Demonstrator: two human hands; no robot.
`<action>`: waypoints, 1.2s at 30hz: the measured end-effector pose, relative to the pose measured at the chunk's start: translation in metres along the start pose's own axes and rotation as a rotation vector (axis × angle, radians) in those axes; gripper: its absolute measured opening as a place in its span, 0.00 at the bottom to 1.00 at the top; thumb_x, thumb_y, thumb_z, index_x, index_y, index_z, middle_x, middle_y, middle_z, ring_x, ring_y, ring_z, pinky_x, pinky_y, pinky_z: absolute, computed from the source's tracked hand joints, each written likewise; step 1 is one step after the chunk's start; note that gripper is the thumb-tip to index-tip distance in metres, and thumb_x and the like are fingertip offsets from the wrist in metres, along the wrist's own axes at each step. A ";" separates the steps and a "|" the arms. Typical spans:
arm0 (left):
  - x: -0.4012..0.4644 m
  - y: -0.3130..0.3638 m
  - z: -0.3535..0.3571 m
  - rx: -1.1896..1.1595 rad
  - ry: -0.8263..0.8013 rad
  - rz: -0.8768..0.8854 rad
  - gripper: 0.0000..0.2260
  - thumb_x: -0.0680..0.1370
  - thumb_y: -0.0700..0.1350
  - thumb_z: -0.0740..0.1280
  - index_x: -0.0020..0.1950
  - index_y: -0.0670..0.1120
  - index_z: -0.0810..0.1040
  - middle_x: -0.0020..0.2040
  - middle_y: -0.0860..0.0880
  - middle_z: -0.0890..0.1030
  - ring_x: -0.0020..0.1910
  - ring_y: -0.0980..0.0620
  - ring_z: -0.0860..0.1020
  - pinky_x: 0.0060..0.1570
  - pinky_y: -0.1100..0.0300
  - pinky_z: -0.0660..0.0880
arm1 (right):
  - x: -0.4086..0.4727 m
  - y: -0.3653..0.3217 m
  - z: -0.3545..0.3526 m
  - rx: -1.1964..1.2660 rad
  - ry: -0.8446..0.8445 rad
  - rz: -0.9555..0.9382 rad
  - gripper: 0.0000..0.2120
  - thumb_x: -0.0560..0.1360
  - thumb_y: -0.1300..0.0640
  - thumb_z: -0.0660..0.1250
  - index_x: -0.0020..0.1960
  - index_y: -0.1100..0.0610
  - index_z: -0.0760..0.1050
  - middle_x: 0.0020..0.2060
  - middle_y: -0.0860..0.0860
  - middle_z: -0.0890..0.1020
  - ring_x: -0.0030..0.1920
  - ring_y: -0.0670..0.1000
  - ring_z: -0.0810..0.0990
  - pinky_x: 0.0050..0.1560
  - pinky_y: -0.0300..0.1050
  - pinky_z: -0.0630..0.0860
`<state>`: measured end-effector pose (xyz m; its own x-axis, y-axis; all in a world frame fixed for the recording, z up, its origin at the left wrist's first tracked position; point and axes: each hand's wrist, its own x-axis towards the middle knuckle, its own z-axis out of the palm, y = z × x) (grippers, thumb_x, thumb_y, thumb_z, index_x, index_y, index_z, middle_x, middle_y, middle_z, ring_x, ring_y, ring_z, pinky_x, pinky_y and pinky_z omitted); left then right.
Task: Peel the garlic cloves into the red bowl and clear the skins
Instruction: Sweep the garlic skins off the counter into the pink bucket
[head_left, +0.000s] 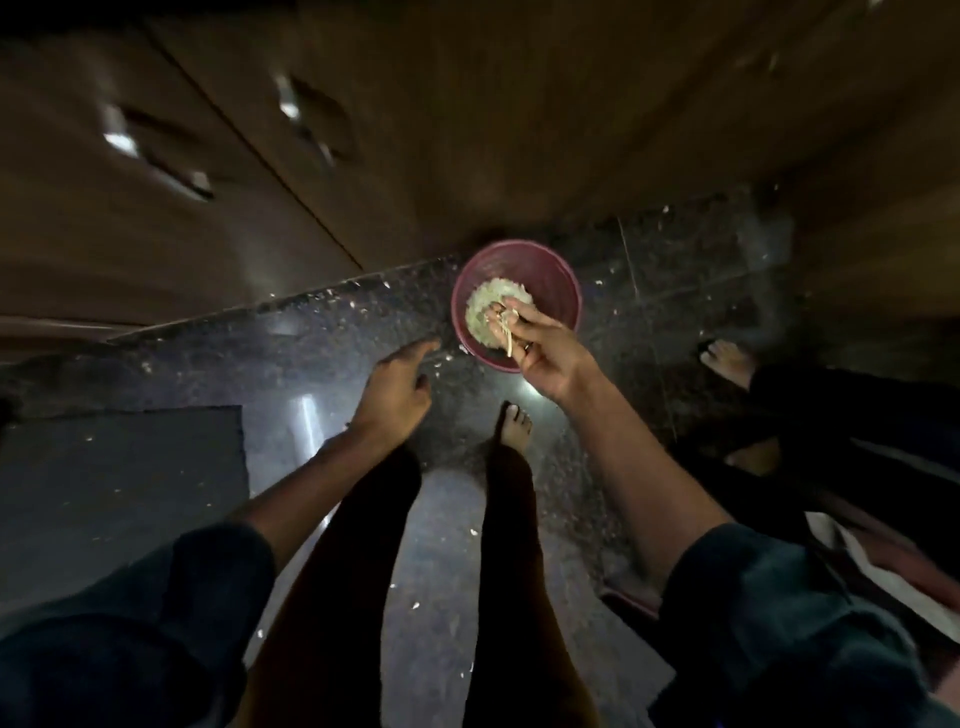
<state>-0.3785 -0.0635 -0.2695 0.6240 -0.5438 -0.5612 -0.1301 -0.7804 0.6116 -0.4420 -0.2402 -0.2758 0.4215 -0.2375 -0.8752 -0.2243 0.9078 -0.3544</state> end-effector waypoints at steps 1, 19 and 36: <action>0.024 -0.002 0.025 0.017 -0.020 0.008 0.22 0.75 0.29 0.63 0.69 0.39 0.73 0.64 0.39 0.78 0.60 0.41 0.77 0.59 0.62 0.67 | 0.032 0.001 -0.019 -0.030 0.041 -0.007 0.19 0.78 0.76 0.53 0.68 0.70 0.69 0.58 0.63 0.80 0.58 0.55 0.80 0.66 0.44 0.72; 0.241 -0.046 0.196 0.327 -0.212 0.041 0.22 0.75 0.36 0.63 0.69 0.37 0.69 0.63 0.33 0.76 0.62 0.33 0.74 0.64 0.46 0.70 | 0.285 -0.026 -0.142 -1.635 0.202 -0.455 0.09 0.77 0.61 0.66 0.52 0.62 0.84 0.50 0.61 0.84 0.55 0.57 0.82 0.60 0.47 0.73; 0.146 -0.026 0.099 0.183 -0.208 -0.022 0.23 0.76 0.41 0.59 0.71 0.40 0.69 0.67 0.36 0.74 0.65 0.38 0.72 0.65 0.49 0.69 | 0.211 -0.009 -0.099 -1.721 0.054 -0.257 0.24 0.82 0.48 0.57 0.77 0.53 0.60 0.78 0.57 0.55 0.77 0.58 0.55 0.74 0.50 0.56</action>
<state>-0.3607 -0.1530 -0.4228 0.4592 -0.5632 -0.6870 -0.2674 -0.8251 0.4976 -0.4381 -0.3329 -0.4895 0.5741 -0.3471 -0.7415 -0.7768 -0.5171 -0.3594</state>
